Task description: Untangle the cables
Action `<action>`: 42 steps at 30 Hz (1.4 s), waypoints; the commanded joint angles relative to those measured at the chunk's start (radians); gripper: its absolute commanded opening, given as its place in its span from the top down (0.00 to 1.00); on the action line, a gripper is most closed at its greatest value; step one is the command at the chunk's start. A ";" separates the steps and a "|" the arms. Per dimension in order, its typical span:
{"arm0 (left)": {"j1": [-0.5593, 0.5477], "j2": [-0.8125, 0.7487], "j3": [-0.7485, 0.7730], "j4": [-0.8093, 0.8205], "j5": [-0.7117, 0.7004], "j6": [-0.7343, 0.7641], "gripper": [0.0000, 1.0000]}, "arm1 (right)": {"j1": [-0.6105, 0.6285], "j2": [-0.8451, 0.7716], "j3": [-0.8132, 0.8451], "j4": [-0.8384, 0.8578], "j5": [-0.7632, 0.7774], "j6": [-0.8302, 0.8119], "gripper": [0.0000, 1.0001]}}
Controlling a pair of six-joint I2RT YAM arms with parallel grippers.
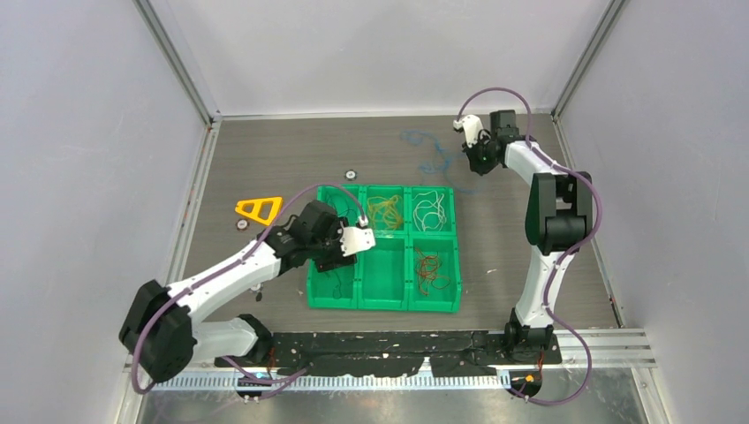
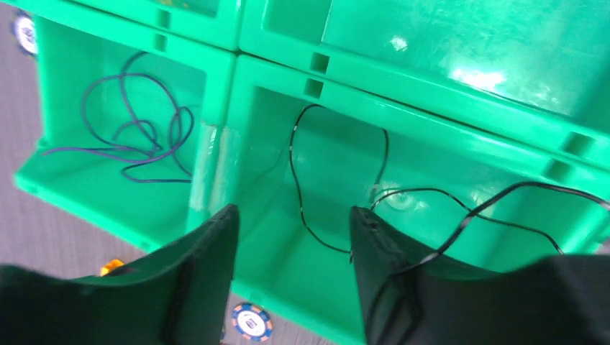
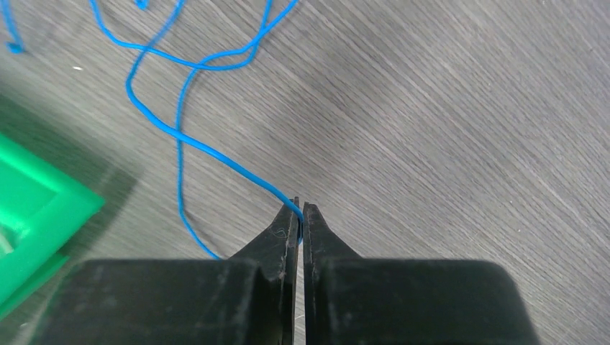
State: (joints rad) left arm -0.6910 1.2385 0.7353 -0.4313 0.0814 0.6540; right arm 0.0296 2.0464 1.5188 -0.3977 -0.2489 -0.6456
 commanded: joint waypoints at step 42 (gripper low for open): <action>0.064 0.858 1.264 0.448 0.502 -0.517 0.03 | 0.003 -0.314 0.614 0.553 -0.449 0.906 0.95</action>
State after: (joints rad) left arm -0.6163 2.0296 1.9072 -0.0395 0.5457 0.1669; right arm 0.0265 1.7393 2.0930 0.1139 -0.7101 0.2214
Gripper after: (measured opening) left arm 0.984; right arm 0.072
